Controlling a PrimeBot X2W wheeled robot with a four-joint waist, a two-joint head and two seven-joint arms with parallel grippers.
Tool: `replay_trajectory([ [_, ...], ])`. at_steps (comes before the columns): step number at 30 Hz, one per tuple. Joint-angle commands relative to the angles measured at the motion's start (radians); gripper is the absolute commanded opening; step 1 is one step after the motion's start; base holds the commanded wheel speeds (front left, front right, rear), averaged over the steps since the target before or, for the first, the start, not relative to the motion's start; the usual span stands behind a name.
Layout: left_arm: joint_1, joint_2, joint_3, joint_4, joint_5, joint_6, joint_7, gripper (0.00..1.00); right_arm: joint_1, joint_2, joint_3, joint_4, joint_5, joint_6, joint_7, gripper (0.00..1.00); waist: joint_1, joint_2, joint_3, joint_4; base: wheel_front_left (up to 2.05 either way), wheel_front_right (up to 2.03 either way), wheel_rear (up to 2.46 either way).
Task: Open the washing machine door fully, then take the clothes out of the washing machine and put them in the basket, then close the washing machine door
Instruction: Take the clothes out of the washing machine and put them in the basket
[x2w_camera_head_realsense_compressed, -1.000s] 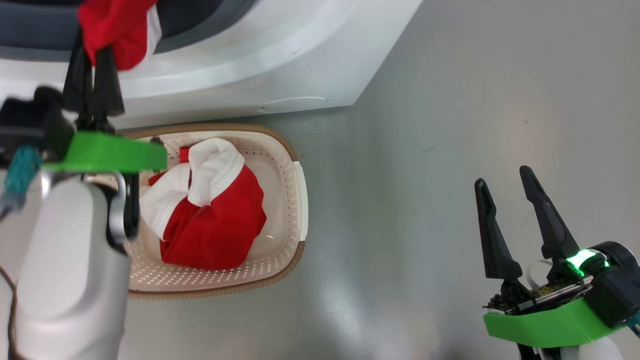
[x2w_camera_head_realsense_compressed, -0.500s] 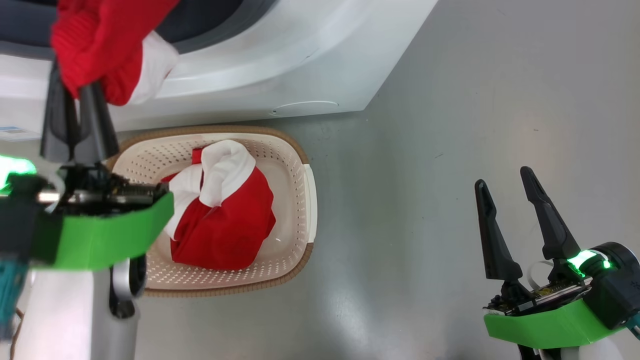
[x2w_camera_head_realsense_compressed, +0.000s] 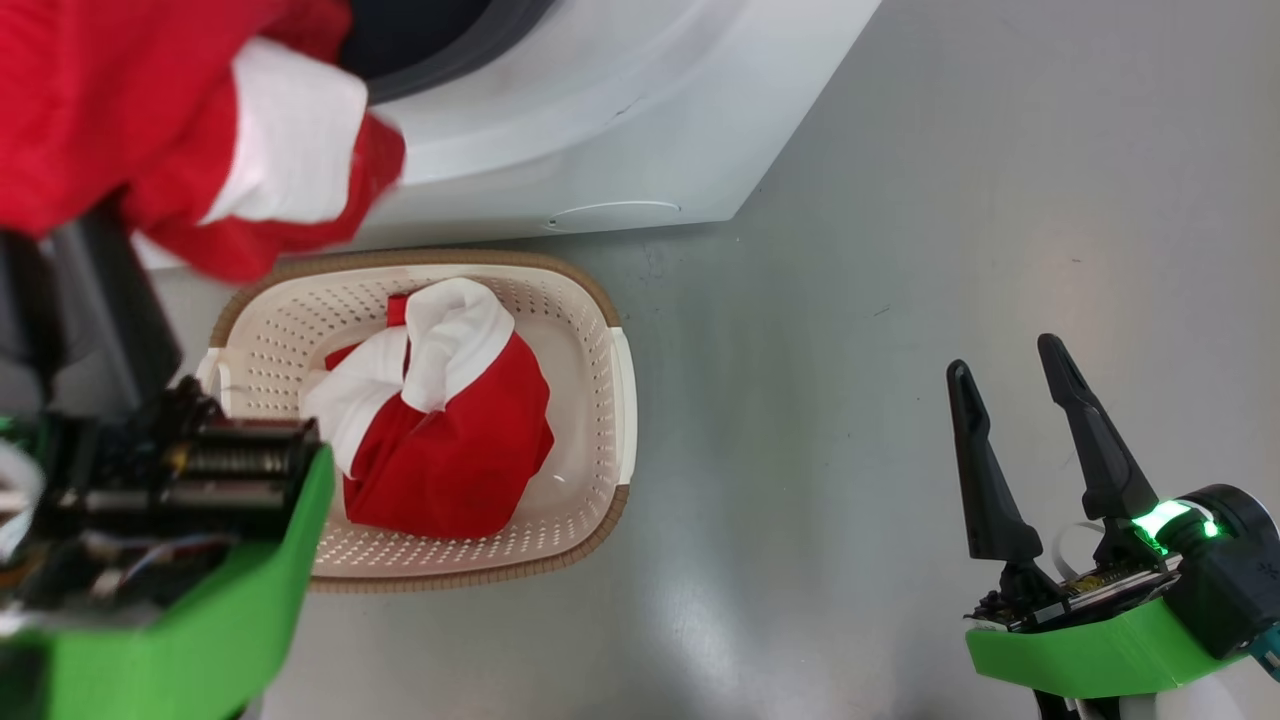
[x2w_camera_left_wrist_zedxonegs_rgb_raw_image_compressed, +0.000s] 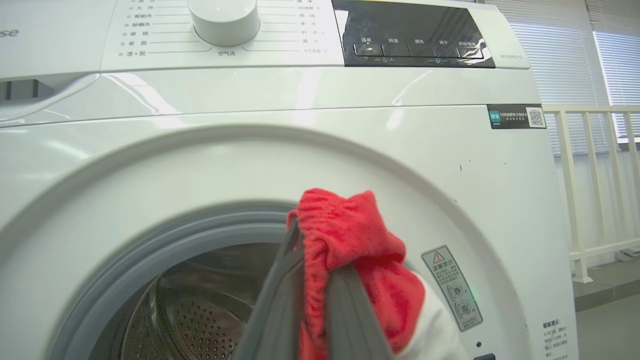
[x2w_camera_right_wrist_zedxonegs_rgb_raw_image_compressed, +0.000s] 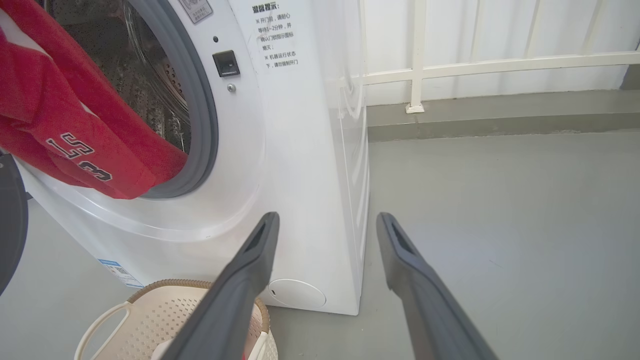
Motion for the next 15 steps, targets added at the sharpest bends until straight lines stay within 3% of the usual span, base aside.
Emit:
replay_trajectory([
  [1, 0.020, 0.022, 0.026, -0.056, 0.013, 0.011, 0.006, 0.00, 0.019, -0.005, 0.026, -0.023, -0.005, 0.002, -0.005, 1.00, 0.0000, 0.0000, 0.000, 0.000, 0.00, 0.00, 0.00],
  [6, 0.050, 0.015, 0.029, -0.061, -0.003, 0.021, 0.034, 0.00, 0.014, -0.005, 0.029, -0.025, -0.006, 0.002, -0.005, 1.00, 0.0000, 0.0000, 0.006, 0.003, 0.00, 0.00, 0.00],
  [15, 0.155, -0.021, 0.044, 0.200, -0.124, 0.022, 0.012, 0.00, 0.003, -0.005, 0.030, -0.024, -0.007, 0.002, -0.005, 1.00, 0.0000, 0.0000, 0.019, -0.003, 0.00, 0.00, 0.00],
])
